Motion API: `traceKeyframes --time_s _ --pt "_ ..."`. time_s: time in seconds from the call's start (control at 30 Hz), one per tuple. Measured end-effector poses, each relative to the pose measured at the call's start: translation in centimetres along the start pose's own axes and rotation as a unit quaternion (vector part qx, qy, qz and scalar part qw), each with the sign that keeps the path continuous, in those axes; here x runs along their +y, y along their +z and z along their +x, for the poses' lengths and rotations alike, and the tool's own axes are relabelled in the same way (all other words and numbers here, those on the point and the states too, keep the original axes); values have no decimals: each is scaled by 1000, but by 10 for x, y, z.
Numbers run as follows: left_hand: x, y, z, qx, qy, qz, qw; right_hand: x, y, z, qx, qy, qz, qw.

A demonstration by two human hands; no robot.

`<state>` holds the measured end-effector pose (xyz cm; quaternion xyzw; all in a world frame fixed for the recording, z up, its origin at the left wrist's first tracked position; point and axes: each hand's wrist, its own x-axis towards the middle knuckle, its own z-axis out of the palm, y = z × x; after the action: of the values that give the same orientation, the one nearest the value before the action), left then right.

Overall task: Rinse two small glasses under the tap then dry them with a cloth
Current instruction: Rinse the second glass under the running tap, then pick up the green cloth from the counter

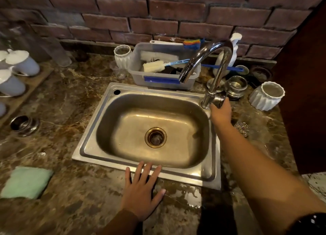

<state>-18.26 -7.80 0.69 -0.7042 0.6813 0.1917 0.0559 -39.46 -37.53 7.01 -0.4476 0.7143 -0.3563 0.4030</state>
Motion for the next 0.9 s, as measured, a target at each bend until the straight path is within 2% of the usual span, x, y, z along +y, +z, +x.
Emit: traceKeyframes --time_s 0.23,0.33,0.47,0.57,0.7,0.8,0.9 --pt "6 -11 0 14 -12 -5 1000 5 -19 -88 -62 7 -15 998" --pt "6 -31 5 -4 -12 -18 1000 9 -16 -119 -117 -10 -78 990" --pt "-6 -61 4 -58 15 -20 998 7 -6 -151 -214 -27 -170 962" --pt "-28 -75 -4 -80 13 -15 997 2 9 -174 -265 -48 -235 934" --pt "-74 -88 -19 -71 2 -6 997 -7 48 -207 -332 -119 -360 864" --pt "-120 -94 -36 -67 -36 -24 997 -16 86 -233 -382 -164 -405 815" --pt "-173 -99 -58 -63 -69 -32 995 -28 133 -262 -403 -199 -423 787"
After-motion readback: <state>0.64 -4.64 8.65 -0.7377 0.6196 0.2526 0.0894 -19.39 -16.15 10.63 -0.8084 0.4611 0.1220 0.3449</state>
